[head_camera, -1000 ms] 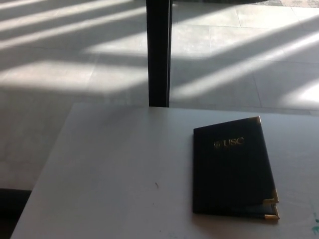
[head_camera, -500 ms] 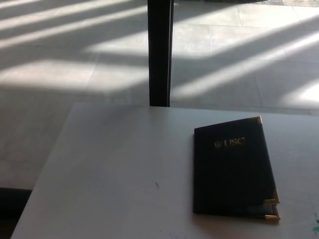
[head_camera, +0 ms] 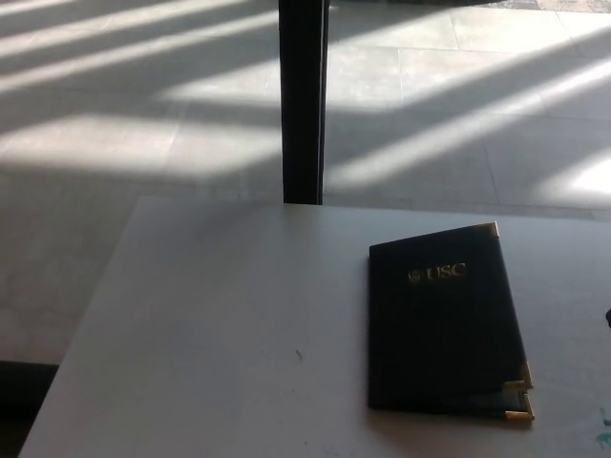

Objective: There is a diary kept infront of the robot and the robot uses its right hand to grab its cover and puses it to the left to open it.

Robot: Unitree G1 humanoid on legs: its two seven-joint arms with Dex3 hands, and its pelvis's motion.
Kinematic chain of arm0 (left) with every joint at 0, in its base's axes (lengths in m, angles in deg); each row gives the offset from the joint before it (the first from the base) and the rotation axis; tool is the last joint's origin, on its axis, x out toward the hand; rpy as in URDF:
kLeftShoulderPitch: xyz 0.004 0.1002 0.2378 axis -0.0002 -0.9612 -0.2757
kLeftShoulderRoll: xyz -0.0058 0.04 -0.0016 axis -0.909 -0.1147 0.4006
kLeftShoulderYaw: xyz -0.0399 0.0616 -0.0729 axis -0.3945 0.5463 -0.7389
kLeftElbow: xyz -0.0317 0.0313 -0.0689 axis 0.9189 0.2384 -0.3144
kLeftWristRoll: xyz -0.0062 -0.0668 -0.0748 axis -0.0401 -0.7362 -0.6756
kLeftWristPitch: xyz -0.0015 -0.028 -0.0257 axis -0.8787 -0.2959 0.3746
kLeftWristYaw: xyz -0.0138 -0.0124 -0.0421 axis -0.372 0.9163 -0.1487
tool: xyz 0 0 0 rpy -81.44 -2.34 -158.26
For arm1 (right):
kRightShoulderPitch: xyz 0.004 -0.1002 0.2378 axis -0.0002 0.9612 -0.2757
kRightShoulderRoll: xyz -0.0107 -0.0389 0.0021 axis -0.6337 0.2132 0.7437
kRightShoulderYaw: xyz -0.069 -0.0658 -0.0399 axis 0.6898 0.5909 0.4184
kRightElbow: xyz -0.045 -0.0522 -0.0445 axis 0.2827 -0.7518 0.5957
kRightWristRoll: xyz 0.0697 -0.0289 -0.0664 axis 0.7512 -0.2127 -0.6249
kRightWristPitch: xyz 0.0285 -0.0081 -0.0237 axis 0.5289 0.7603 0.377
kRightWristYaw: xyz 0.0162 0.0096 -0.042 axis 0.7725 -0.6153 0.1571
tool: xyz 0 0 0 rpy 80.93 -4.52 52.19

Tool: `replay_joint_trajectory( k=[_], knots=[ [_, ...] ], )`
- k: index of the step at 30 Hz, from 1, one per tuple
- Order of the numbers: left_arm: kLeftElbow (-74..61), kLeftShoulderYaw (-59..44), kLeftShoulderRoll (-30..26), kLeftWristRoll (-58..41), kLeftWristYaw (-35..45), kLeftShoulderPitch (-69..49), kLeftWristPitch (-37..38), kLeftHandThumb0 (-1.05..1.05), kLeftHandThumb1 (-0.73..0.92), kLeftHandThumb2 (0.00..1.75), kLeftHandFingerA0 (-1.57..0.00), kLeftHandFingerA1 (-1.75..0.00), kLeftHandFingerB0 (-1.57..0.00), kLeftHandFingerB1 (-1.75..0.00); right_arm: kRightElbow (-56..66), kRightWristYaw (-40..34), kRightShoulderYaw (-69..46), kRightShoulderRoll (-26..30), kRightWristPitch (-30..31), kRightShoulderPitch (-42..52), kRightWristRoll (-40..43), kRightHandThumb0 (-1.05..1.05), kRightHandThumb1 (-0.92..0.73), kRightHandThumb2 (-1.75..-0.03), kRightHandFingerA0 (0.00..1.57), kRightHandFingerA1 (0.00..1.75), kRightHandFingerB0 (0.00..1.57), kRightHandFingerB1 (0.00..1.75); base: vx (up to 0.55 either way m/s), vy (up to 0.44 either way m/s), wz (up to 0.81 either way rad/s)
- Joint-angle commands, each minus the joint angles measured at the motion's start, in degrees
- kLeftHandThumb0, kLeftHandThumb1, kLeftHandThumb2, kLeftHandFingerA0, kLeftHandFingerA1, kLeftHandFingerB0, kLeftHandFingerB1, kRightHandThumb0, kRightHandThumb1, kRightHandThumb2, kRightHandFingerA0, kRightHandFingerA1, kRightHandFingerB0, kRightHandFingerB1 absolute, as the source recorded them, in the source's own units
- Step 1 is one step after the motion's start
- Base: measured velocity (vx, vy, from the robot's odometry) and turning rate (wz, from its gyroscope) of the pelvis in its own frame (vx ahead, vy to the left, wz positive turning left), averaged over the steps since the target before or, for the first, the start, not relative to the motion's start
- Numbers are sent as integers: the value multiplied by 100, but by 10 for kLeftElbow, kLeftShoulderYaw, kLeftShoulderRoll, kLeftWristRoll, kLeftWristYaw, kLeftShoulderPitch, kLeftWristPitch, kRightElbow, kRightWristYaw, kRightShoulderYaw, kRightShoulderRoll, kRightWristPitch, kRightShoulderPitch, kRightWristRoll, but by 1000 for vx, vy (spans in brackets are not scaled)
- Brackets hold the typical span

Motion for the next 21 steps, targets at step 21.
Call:
replay_joint_trajectory(
  k=[21],
  knots=[
    [-11, -12, 1, -30, -28, -4, 55, -82, 92, 85, -38, -98, -28, -78, -40, -13, 77, -66, 5, -9, -45, -68, -92, -76, 38, 57, 30, 47, 0, 0, 0]
  ],
)
